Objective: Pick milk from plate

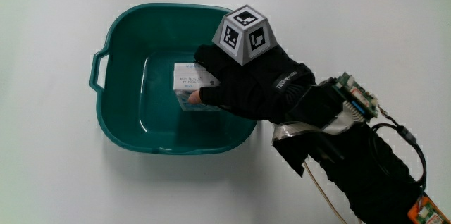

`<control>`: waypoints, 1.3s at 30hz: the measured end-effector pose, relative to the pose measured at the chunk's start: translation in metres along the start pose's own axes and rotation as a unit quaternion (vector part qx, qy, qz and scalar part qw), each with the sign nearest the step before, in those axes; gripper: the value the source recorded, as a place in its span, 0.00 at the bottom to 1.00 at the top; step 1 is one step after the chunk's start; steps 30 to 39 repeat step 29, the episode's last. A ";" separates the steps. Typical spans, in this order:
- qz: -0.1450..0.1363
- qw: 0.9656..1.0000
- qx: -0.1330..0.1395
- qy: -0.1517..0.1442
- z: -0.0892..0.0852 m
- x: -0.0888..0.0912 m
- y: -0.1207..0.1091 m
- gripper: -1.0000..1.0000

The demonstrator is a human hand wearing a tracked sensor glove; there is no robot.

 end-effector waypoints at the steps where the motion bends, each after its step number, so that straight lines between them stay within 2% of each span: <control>1: 0.006 1.000 0.001 0.008 0.002 0.000 -0.002 1.00; 9: 0.013 1.000 0.020 0.013 0.019 0.003 -0.023 1.00; 11: 0.025 0.999 0.020 0.032 0.024 0.004 -0.029 1.00; 13: 0.019 0.999 0.019 0.023 0.026 0.008 -0.034 1.00; 14: 0.034 0.998 0.029 0.045 0.031 0.007 -0.040 1.00; 15: 0.005 0.999 0.046 0.014 0.034 0.008 -0.044 1.00; 16: 0.031 0.998 0.019 0.044 0.031 0.013 -0.042 1.00; 18: 0.019 0.999 0.016 0.048 0.037 0.013 -0.052 1.00; 22: 0.002 0.997 0.012 0.071 0.039 0.020 -0.064 1.00; 24: 0.015 0.998 0.020 0.059 0.041 0.023 -0.071 1.00; 29: -0.004 0.995 0.026 0.093 0.043 0.034 -0.089 1.00; 39: -0.004 0.995 0.026 0.093 0.043 0.034 -0.089 1.00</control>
